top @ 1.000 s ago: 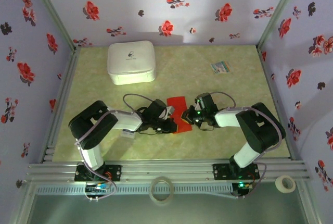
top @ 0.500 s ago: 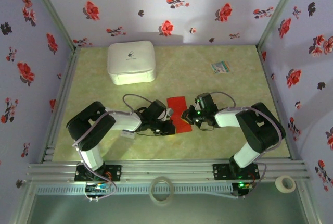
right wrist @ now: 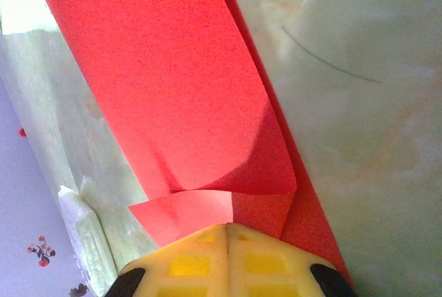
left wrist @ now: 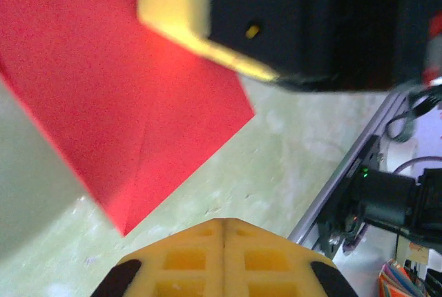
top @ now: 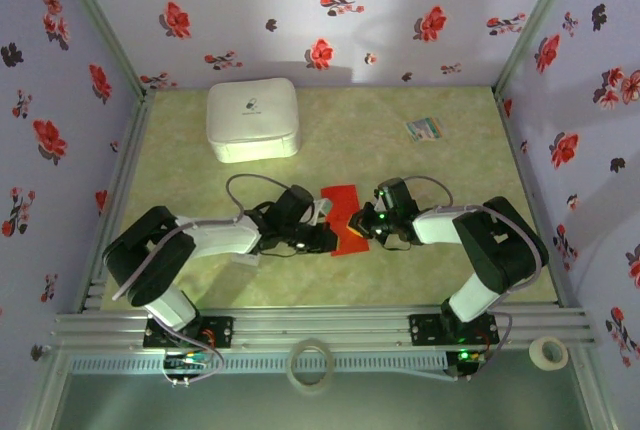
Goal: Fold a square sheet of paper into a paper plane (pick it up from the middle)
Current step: Fold the triangle a second time at the center of the table.
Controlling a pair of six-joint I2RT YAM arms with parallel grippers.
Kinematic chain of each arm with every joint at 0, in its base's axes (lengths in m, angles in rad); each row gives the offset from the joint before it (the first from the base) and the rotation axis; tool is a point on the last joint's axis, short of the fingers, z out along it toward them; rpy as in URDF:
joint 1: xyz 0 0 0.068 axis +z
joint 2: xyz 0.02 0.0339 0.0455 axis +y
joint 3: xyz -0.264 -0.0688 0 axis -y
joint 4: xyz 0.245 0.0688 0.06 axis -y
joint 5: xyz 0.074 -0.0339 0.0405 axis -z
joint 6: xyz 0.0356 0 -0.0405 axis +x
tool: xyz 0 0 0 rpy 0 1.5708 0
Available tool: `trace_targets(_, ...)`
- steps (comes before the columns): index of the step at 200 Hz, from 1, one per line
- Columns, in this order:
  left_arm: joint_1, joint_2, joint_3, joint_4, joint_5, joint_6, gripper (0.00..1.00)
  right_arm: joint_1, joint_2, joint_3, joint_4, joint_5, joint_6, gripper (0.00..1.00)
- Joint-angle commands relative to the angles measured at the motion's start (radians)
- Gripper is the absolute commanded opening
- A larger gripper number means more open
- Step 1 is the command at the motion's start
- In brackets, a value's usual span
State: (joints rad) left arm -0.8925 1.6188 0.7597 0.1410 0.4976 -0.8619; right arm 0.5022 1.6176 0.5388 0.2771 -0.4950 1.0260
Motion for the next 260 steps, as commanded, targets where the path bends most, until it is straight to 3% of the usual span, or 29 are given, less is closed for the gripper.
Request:
trace_targets(1, 0.019, 0.052, 0.052, -0.011, -0.013, 0.028, 0.03, 0.001, 0.045, -0.036, -0.078, 0.078, 0.006, 0.01)
trace_targets(81, 0.02, 0.2, 0.029, 0.029, -0.015, -0.014, 0.02, 0.001, 0.038, -0.03, -0.087, 0.073, 0.004, 0.01)
trace_targets(106, 0.017, 0.178, -0.048, 0.093, -0.001, -0.059, 0.02, 0.001, 0.032, -0.03, -0.098, 0.078, -0.001, 0.01)
trace_targets(127, 0.018, 0.146, -0.059, 0.053, 0.006, -0.035, 0.02, 0.001, 0.033, -0.028, -0.099, 0.079, 0.0, 0.01)
trace_targets(190, 0.002, 0.105, 0.032, -0.15, 0.007, 0.079, 0.03, 0.001, 0.036, -0.028, -0.099, 0.08, 0.0, 0.02)
trace_targets(230, 0.006, 0.033, 0.058, -0.127, -0.019, 0.088, 0.03, 0.001, 0.029, -0.031, -0.098, 0.082, 0.001, 0.02)
trace_targets(260, 0.029, 0.085, 0.111, -0.101, -0.019, 0.088, 0.02, 0.001, 0.029, -0.032, -0.096, 0.082, 0.003, 0.02)
